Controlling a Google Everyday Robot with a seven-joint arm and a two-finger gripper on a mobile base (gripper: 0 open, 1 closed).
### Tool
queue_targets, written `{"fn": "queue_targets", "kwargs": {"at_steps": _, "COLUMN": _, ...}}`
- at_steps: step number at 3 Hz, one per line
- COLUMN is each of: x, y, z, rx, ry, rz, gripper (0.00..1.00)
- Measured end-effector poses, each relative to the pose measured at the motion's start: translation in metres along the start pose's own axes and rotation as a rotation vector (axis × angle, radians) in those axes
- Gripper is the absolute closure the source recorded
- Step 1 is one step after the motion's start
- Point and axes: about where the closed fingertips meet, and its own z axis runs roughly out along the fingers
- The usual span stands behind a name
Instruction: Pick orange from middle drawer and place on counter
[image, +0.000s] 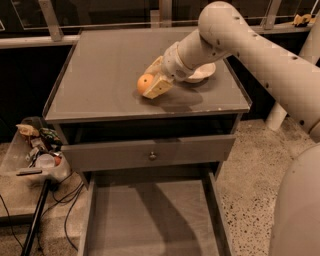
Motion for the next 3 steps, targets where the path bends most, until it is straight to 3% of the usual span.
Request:
{"fn": "queue_targets", "kwargs": {"at_steps": 1, "x": 0.0, "y": 0.0, "z": 0.0, "rx": 0.0, "ry": 0.0, "rz": 0.0, "gripper": 0.81}}
{"fn": "queue_targets", "kwargs": {"at_steps": 3, "x": 0.0, "y": 0.0, "z": 0.0001, "rx": 0.0, "ry": 0.0, "rz": 0.0, "gripper": 0.35}}
